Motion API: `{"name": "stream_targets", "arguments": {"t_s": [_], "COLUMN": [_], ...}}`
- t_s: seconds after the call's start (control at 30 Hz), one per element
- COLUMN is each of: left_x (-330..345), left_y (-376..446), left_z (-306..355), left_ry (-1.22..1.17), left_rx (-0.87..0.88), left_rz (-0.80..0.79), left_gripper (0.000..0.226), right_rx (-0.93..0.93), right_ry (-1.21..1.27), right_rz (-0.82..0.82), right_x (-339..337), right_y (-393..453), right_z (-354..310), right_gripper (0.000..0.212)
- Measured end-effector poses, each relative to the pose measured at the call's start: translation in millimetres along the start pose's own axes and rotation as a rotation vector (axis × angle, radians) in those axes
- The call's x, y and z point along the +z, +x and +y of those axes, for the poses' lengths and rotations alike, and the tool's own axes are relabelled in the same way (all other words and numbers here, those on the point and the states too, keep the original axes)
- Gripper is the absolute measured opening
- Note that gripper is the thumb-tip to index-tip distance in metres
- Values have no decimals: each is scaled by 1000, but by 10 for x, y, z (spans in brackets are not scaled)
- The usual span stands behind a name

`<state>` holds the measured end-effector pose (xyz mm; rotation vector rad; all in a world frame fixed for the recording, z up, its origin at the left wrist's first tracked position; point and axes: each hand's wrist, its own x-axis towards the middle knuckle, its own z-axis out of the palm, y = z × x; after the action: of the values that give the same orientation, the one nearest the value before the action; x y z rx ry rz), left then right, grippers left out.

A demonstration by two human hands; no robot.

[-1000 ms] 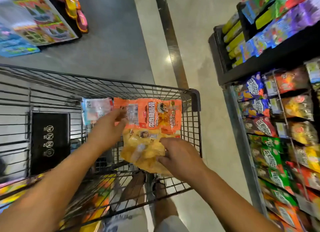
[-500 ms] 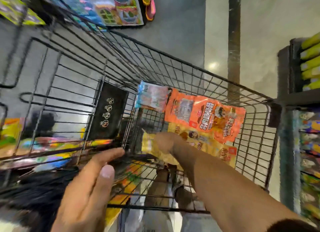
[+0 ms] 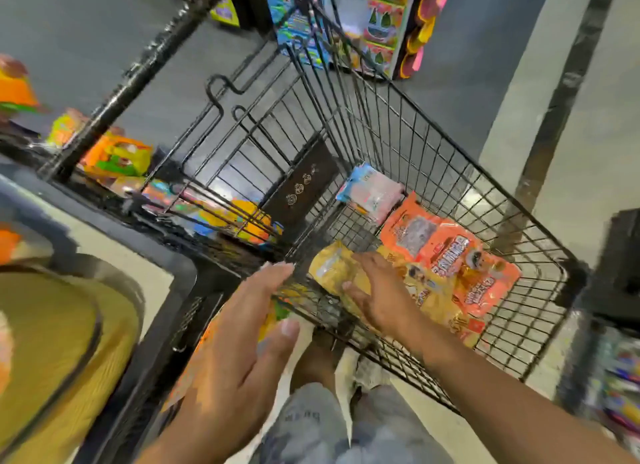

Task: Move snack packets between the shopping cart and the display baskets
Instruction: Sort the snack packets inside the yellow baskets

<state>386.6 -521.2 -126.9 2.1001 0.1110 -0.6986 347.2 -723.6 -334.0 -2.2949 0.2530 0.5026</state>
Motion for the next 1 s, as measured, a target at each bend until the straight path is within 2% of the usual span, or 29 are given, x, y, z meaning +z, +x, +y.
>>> {"name": "stream_targets", "arguments": {"t_s": [0.07, 0.2, 0.4, 0.5, 0.63, 0.73, 0.83, 1.0], "left_x": [-90, -149, -376, -571, -798, -973, -1139, -1491], "left_y": [-445, -1081, -1966, -2368, -2815, -3076, -3295, -3675], "left_z": [-41, -150, -211, -337, -690, -934, -1154, -1714], "left_ry": [150, 180, 115, 101, 131, 149, 184, 202], "left_rx": [240, 334, 338, 308, 256, 211, 244, 171], "left_rz": [26, 85, 219, 332, 500, 620, 753, 917], "left_gripper": [50, 59, 62, 62, 65, 71, 66, 64], "right_rx": [-113, -210, -398, -561, -692, -764, -812, -872], "right_ry": [143, 288, 236, 200, 152, 133, 89, 53], "right_rz": [111, 112, 82, 69, -6, -53, -72, -115], "right_x": [-278, -728, -959, -953, -865, -706, -467, 99], "right_y": [-513, -1441, -2302, -2482, -2555, -2566, -2570, -2621], "right_z": [-362, -1041, -1763, -2073, -2500, -2786, -3049, -3534], "right_gripper": [58, 69, 74, 69, 70, 68, 67, 70]}}
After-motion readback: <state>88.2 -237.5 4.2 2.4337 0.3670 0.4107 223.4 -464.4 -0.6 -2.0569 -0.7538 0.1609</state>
